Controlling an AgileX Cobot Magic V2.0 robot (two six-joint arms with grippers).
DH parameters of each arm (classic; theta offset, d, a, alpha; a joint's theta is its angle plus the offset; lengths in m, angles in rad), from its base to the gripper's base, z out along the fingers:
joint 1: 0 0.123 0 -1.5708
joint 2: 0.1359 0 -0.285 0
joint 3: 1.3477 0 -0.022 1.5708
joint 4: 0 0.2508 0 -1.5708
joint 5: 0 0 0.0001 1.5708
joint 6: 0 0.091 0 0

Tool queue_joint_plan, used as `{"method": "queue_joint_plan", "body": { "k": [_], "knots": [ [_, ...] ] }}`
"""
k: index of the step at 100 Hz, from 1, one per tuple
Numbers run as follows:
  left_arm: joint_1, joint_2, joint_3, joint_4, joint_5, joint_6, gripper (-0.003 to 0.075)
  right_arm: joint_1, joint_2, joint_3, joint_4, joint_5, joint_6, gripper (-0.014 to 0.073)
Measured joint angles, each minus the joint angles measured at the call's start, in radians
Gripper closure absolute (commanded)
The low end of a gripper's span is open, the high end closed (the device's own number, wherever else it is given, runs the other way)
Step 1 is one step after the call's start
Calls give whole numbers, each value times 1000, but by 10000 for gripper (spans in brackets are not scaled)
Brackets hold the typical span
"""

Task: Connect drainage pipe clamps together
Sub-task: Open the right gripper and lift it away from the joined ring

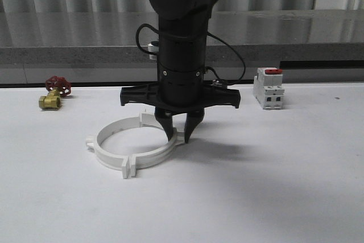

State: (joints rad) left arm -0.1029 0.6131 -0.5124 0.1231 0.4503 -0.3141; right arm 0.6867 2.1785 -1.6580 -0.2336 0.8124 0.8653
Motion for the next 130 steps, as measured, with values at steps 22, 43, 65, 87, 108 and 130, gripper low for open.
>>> {"method": "queue_joint_plan", "body": {
  "k": [22, 43, 65, 87, 108, 130],
  "knots": [
    [0, 0, 0, 0, 0, 0, 741, 0, 1, 0, 14, -7, 2, 543],
    [0, 0, 0, 0, 0, 0, 741, 0, 1, 0, 24, -12, 4, 400],
    [0, 0, 0, 0, 0, 0, 741, 0, 4, 0, 29, -13, 4, 214],
    [0, 0, 0, 0, 0, 0, 741, 0, 4, 0, 30, -13, 4, 200],
    [0, 0, 0, 0, 0, 0, 741, -29, -70, 0, 32, 5, -91, 200],
    [0, 0, 0, 0, 0, 0, 741, -125, -273, 70, 32, -6, -286, 200]
  ]
}}
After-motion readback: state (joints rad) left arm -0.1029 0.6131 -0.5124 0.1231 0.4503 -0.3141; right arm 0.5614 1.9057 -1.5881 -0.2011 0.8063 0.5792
